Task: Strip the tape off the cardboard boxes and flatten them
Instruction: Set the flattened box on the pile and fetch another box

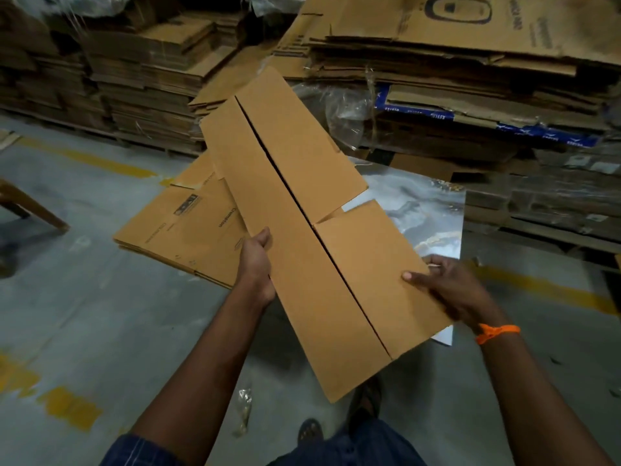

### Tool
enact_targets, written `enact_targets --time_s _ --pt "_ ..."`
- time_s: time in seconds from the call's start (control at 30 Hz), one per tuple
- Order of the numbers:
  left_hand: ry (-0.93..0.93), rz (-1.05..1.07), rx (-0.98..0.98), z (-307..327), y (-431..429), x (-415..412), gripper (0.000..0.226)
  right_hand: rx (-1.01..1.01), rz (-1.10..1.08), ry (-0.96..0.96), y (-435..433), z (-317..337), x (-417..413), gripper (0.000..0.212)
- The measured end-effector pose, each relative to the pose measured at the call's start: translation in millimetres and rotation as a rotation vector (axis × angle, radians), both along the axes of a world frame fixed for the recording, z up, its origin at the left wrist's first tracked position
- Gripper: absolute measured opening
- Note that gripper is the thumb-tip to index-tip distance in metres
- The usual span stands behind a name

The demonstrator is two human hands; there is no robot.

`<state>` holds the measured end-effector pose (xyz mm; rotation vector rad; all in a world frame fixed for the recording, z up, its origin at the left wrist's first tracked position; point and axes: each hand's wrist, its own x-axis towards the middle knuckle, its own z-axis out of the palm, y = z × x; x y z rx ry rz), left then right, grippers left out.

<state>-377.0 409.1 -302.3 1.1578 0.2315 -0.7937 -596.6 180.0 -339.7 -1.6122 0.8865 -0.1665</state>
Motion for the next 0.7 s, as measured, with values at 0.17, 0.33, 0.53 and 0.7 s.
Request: enact_targets --time_s 0.17,0.33,0.53,0.7 --pt "-0.015 -0.078 -0.025 10 -7 -9 0.046 0.415 0.520 -0.212 33 43 4 0.081" --pt "-0.167 -0.199 -0.044 19 5 -19 0.039 -0.193 0.750 -0.134 98 18 51 0.032" --pt "-0.209 -0.136 0.297 2 41 -7 0.022 0.092 0.167 -0.082 96 -6 110 0.084" --pt "-0.122 -0.098 0.295 -6 66 2 0.021 -0.259 0.368 -0.154 109 -3 169 0.097"
